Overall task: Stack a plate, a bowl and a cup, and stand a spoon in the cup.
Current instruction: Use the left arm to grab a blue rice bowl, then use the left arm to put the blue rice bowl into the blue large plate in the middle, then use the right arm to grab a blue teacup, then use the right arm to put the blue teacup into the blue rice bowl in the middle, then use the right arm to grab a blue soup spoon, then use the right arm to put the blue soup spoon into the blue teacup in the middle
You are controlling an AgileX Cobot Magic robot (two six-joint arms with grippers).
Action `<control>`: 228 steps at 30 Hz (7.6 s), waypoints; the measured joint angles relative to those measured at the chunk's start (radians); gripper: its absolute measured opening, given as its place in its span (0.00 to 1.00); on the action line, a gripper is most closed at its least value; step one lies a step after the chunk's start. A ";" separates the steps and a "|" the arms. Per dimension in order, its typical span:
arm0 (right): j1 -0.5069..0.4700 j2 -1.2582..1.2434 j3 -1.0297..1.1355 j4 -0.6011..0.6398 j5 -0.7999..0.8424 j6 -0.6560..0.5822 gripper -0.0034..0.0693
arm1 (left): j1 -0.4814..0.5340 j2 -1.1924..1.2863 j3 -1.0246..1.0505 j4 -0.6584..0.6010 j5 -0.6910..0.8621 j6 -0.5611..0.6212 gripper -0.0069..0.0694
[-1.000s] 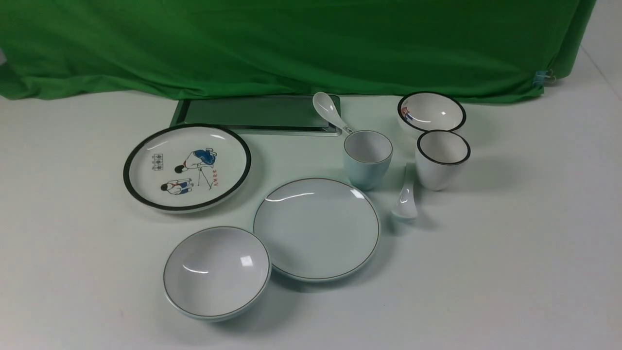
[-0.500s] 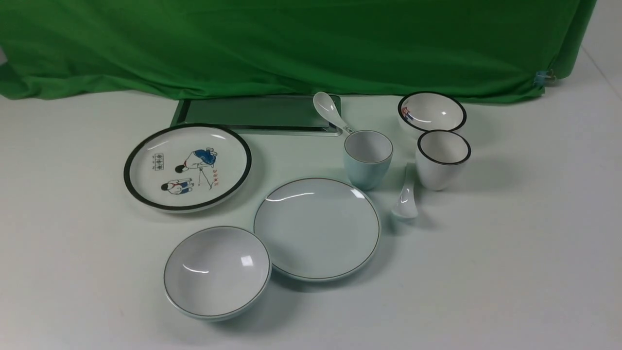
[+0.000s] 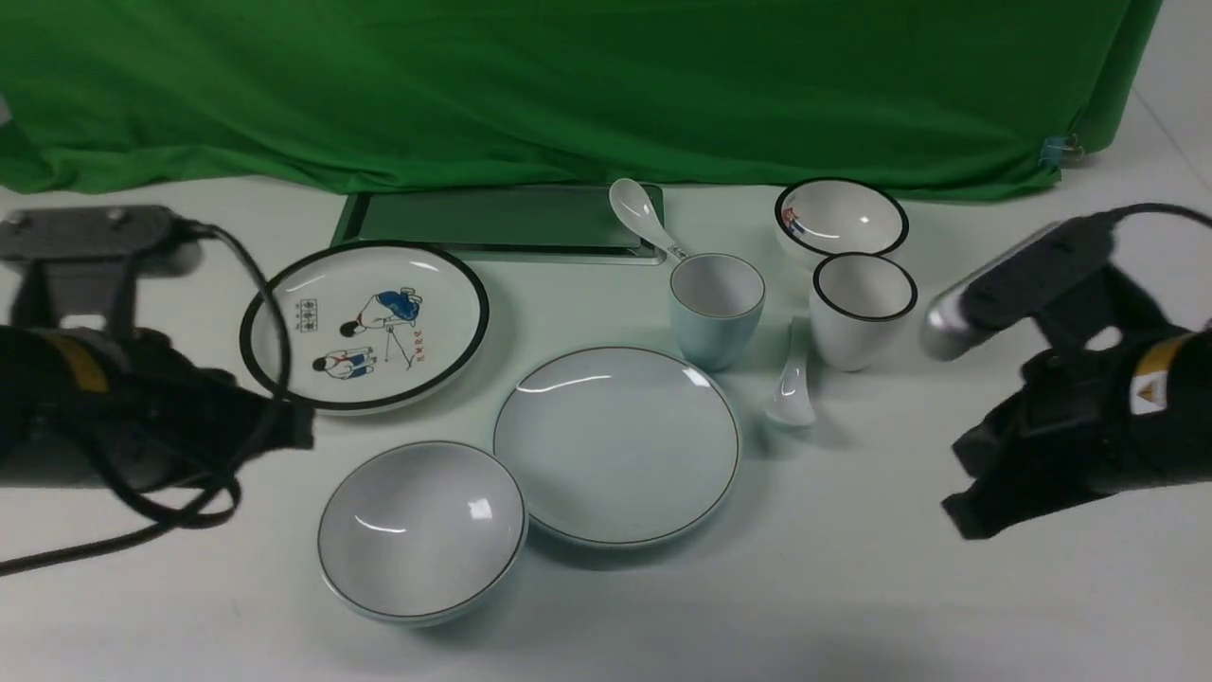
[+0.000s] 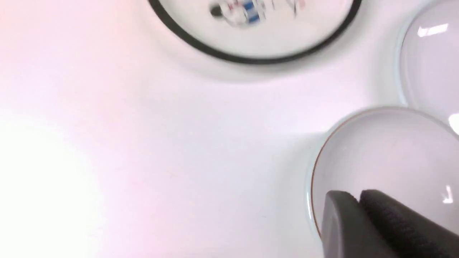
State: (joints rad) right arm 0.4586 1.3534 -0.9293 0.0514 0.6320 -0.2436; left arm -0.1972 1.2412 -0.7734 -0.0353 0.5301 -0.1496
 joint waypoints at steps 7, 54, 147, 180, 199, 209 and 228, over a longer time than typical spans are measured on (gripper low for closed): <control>0.047 0.137 -0.176 0.041 0.189 -0.044 0.09 | -0.041 0.215 -0.016 -0.018 -0.040 0.002 0.53; 0.048 0.134 -0.242 0.104 0.145 -0.045 0.32 | -0.174 0.719 -0.609 -0.292 0.074 0.313 0.09; -0.084 0.717 -0.833 0.150 0.324 0.159 0.23 | -0.180 -0.493 0.261 0.329 0.059 -0.261 0.08; -0.106 0.848 -0.777 0.080 0.022 0.372 0.39 | -0.180 -0.493 0.261 0.329 0.025 -0.239 0.08; -0.089 0.794 -0.770 0.113 0.063 0.111 0.28 | -0.180 -0.493 0.261 0.329 0.014 -0.237 0.08; 0.063 0.442 -0.461 0.234 -0.423 -0.099 0.28 | -0.180 -0.493 0.261 0.329 0.002 -0.207 0.08; 0.207 0.543 -0.136 0.083 -1.250 0.172 0.28 | -0.180 -0.493 0.261 0.281 -0.035 -0.190 0.08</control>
State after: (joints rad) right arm 0.6658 1.8960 -1.0654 0.1348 -0.6178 -0.0718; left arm -0.3773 0.7479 -0.5126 0.2453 0.4948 -0.3396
